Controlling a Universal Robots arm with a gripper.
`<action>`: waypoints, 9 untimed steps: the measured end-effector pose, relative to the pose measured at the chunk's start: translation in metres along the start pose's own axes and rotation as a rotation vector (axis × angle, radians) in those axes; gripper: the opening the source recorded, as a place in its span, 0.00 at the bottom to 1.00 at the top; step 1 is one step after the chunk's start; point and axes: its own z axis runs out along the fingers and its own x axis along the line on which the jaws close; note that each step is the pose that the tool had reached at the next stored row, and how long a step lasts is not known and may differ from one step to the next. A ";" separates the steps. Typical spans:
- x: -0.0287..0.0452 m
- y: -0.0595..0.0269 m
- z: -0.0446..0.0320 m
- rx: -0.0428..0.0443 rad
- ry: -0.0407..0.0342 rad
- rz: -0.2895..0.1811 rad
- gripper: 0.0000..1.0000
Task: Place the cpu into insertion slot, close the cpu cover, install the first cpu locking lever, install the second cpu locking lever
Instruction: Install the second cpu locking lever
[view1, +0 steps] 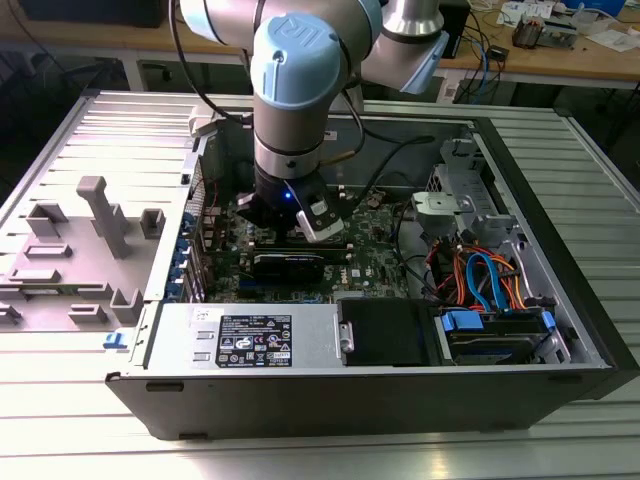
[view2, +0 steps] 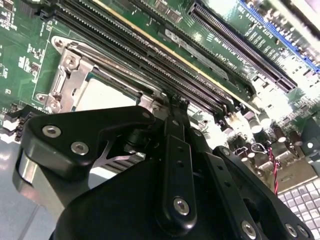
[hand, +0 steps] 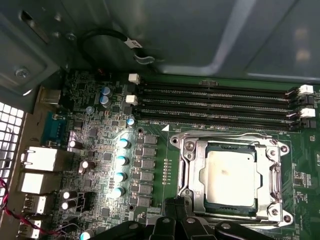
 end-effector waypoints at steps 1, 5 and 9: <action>0.0002 0.0006 -0.0032 0.0005 0.0003 0.000 0.11; 0.0006 0.0026 -0.0135 0.0006 0.0005 0.000 0.11; 0.0006 0.0031 -0.0159 0.0002 0.0003 0.000 0.11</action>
